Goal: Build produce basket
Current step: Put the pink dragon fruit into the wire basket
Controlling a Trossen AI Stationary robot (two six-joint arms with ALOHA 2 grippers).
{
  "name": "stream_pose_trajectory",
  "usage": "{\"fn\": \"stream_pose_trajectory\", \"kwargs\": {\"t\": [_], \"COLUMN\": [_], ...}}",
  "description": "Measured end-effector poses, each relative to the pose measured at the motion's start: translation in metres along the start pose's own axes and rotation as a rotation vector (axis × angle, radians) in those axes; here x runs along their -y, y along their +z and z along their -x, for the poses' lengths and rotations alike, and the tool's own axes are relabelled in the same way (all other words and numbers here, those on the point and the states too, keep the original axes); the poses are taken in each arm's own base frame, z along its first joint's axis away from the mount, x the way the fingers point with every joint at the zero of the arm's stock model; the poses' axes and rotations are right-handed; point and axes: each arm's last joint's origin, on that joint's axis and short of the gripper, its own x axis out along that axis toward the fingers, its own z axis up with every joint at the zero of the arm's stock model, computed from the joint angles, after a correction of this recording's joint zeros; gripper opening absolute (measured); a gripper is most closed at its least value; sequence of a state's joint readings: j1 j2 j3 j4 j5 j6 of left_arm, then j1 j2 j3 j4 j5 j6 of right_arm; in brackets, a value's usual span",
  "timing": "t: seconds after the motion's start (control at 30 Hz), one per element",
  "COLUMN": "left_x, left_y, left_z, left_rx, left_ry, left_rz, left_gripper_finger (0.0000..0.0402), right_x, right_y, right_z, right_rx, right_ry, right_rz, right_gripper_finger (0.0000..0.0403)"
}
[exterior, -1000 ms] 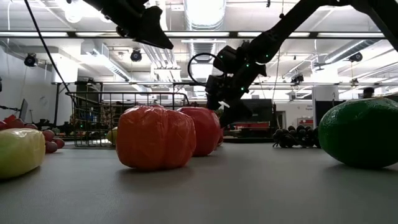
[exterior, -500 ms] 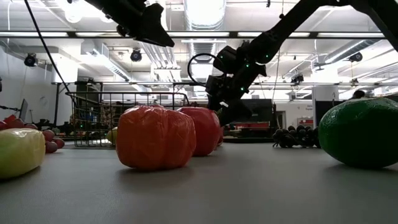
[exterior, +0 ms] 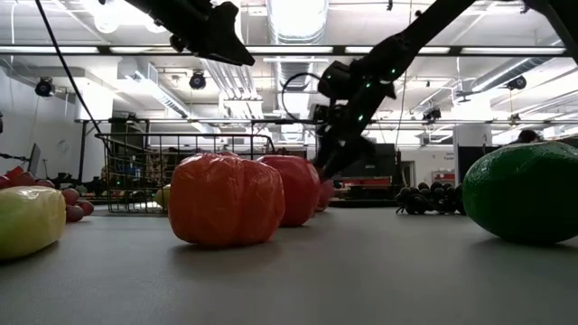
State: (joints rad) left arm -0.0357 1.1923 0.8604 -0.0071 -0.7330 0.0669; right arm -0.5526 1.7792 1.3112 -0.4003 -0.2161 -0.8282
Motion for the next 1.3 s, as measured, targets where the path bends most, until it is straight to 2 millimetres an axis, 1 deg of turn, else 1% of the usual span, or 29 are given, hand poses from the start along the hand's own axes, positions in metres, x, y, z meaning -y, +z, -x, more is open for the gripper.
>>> {"fn": "stream_pose_trajectory", "kwargs": {"t": [0.07, 0.13, 0.2, 0.33, 0.47, 0.57, 0.63, 0.7, 0.83, 0.93, 1.0, 1.1, 1.3], "left_x": [0.0, 0.0, 0.0, 0.0, 0.0, 0.0, 0.0, 0.0, 0.0, 0.0, 0.0, 0.0, 0.0], "left_y": [0.0, 0.001, 0.001, 0.003, 0.003, 0.003, 0.003, 0.003, 0.003, 0.003, 0.003, 0.003, 0.003], "left_z": [0.0, 0.0, 0.0, 0.0, 0.0, 0.0, 0.0, 0.0, 0.0, 0.0, 0.0, 0.0, 0.0], "left_rx": [0.001, 0.005, 0.01, 0.025, 0.025, 0.025, 0.025, 0.025, 0.025, 0.025, 0.025, 0.026, 0.028], "left_ry": [0.0, 0.0, 0.001, 0.002, 0.002, 0.002, 0.002, 0.002, 0.002, 0.002, 0.002, 0.003, 0.003], "left_rz": [0.0, 0.004, 0.008, 0.02, 0.02, 0.02, 0.02, 0.02, 0.021, 0.021, 0.021, 0.011, 0.0], "left_gripper_finger": [0.0185, 0.0185, 0.0185, 0.0185, 0.0185, 0.0185, 0.0185, 0.0185, 0.0185, 0.0185, 0.0185, 0.0185, 0.0185], "right_x": [0.0, -0.001, -0.001, -0.001, 0.002, 0.003, 0.005, 0.008, 0.014, 0.015, 0.012, 0.005, -0.003], "right_y": [-0.002, -0.003, -0.005, -0.005, -0.002, -0.001, -0.001, -0.002, 0.0, 0.0, 0.001, 0.005, 0.017], "right_z": [0.011, 0.017, 0.022, 0.022, 0.022, 0.023, 0.023, 0.023, 0.023, 0.023, 0.023, 0.021, 0.016], "right_rx": [0.025, 0.07, 0.102, 0.111, 0.146, 0.146, 0.13, 0.086, 0.052, 0.045, 0.027, 0.007, 0.002], "right_ry": [0.054, 0.122, 0.158, 0.147, 0.114, 0.107, 0.071, -0.001, -0.118, -0.131, -0.132, -0.107, -0.129], "right_rz": [-0.093, -0.175, -0.22, -0.208, -0.148, -0.178, -0.18, -0.166, -0.183, -0.205, -0.176, -0.068, 0.139], "right_gripper_finger": [0.0287, 0.0281, 0.027, 0.0237, 0.0202, 0.0194, 0.0204, 0.0224, 0.0285, 0.0336, 0.0361, 0.0375, 0.0378]}}
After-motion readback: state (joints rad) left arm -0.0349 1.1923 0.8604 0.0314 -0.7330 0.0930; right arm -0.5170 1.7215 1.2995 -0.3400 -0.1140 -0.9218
